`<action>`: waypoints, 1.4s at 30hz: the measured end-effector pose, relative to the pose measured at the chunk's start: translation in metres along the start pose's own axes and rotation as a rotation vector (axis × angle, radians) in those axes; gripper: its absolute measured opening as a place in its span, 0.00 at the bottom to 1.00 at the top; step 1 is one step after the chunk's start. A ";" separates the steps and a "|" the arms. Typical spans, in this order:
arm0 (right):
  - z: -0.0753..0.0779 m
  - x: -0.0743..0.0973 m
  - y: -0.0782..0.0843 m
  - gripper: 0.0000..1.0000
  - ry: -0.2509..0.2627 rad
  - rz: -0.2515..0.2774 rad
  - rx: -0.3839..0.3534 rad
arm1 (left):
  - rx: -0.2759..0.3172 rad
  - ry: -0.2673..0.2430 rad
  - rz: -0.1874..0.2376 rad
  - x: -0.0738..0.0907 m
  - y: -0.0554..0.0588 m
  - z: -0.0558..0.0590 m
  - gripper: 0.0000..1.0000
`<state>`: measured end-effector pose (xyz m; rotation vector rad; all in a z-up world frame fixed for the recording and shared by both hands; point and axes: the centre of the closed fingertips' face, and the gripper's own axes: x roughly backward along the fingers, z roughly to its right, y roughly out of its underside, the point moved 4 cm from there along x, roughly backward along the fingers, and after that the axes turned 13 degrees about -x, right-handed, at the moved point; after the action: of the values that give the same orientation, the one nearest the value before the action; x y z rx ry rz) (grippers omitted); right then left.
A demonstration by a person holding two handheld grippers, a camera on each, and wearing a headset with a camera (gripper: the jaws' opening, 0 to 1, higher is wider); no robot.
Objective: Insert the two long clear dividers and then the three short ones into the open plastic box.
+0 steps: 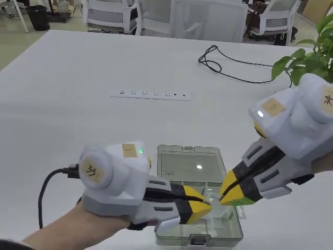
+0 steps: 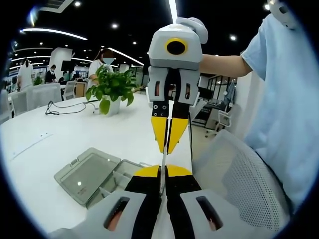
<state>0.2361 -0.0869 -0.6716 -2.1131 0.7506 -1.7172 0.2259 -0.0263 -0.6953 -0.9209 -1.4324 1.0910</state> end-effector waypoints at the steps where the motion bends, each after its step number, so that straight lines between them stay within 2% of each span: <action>1: 0.000 0.000 0.000 0.02 0.000 -0.001 -0.002 | -0.001 -0.008 -0.004 0.000 0.001 -0.001 0.01; 5: 0.004 0.003 0.000 0.02 0.020 -0.013 -0.007 | 0.013 -0.044 -0.020 0.001 0.005 -0.006 0.17; 9: 0.015 0.006 0.004 0.02 0.064 -0.037 -0.024 | 0.023 -0.092 -0.051 0.007 0.014 -0.011 0.36; 14: 0.025 0.005 0.015 0.02 0.100 -0.100 -0.022 | 0.045 -0.144 -0.067 0.013 0.020 -0.017 0.54; 24: 0.031 0.000 0.026 0.02 0.149 -0.187 -0.035 | 0.074 -0.212 -0.103 0.023 0.030 -0.023 0.81; 26: 0.032 0.000 0.028 0.02 0.145 -0.193 -0.039 | 0.083 -0.220 -0.110 0.024 0.032 -0.024 0.87; 32: 0.040 -0.003 0.036 0.02 0.157 -0.239 -0.040 | 0.105 -0.247 -0.120 0.028 0.036 -0.024 1.00; 42: 0.047 -0.010 0.042 0.02 0.149 -0.258 -0.061 | 0.118 -0.260 -0.125 0.034 0.039 -0.025 1.00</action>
<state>0.2721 -0.1196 -0.7135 -2.2224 0.5966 -2.0276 0.2448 0.0201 -0.7226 -0.6139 -1.5946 1.2194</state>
